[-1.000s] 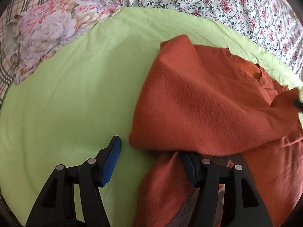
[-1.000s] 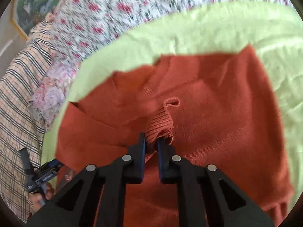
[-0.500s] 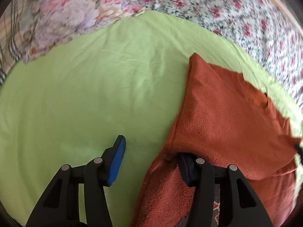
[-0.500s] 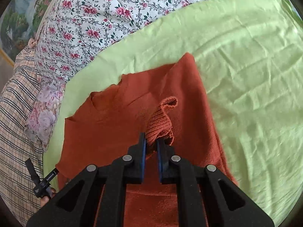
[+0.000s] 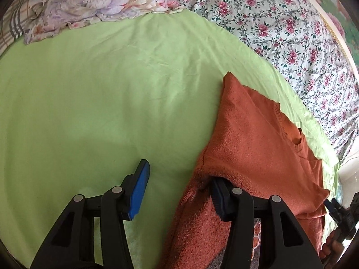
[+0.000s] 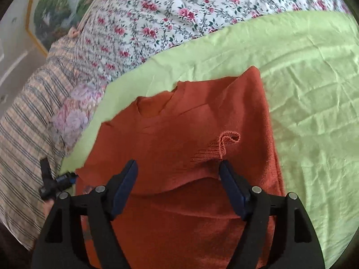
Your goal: Fold small clothes
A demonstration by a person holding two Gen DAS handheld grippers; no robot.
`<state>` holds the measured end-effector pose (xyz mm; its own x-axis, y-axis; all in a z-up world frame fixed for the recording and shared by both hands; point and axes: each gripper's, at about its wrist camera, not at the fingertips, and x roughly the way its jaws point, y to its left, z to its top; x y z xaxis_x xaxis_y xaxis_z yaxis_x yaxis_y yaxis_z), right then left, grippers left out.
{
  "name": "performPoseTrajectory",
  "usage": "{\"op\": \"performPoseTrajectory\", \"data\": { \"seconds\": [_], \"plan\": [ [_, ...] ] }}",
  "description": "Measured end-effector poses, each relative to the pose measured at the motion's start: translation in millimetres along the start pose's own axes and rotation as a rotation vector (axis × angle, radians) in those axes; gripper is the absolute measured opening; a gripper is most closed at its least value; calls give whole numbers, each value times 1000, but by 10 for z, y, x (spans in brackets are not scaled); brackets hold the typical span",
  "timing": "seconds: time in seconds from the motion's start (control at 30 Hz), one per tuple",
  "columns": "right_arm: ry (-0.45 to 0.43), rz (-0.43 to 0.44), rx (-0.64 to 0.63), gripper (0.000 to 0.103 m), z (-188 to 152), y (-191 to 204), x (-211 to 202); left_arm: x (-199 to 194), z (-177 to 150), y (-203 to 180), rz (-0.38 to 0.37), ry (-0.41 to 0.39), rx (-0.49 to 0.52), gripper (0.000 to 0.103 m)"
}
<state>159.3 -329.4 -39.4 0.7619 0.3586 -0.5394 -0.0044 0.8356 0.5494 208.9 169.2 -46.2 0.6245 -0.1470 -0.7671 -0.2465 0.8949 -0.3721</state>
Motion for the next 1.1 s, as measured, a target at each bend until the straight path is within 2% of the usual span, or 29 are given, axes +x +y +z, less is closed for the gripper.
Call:
{"op": "performPoseTrajectory", "data": {
  "seconds": [0.1, 0.17, 0.23, 0.3, 0.43, 0.53, 0.73, 0.8, 0.83, 0.87, 0.9, 0.93, 1.0, 1.1],
  "plan": [
    [65, -166, -112, 76, -28, 21, 75, 11, 7, -17, 11, -3, 7, 53],
    [96, -210, -151, 76, -49, 2, 84, -6, 11, -46, 30, 17, 18, 53],
    [101, -195, -177, 76, -66, -17, 36, -130, 0, -93, 22, 33, 40, 48],
    [104, -158, -183, 76, -66, -45, 20, -342, 1, -149, -36, 4, 82, 48],
    [122, -127, -213, 76, -42, -72, 121, -484, 213, -282, -85, -39, 137, 54],
    [147, -90, -239, 76, -8, -15, 224, -237, 434, -426, -94, 1, 164, 58],
    [163, -62, -263, 76, -18, 31, 259, 552, 639, -786, -52, 173, 291, 60],
    [154, -43, -246, 76, 1, 1, 241, 713, 604, -852, 24, 163, 333, 61],
    [152, -36, -238, 74, 12, -14, 245, 731, 601, -867, 38, 137, 342, 61],
    [152, -30, -232, 69, 21, -24, 256, 734, 601, -871, 47, 121, 341, 57],
    [162, -17, -226, 55, 28, -38, 281, 737, 602, -871, 60, 108, 338, 56],
    [176, -18, -226, 34, 24, -37, 310, 738, 597, -871, 69, 98, 335, 53],
    [211, -10, -188, 7, 45, -52, 337, 736, 585, -860, 81, 80, 331, 52],
    [195, 90, -54, 6, 132, -64, 104, 739, 570, -856, 85, 66, 334, 52]
  ]
}}
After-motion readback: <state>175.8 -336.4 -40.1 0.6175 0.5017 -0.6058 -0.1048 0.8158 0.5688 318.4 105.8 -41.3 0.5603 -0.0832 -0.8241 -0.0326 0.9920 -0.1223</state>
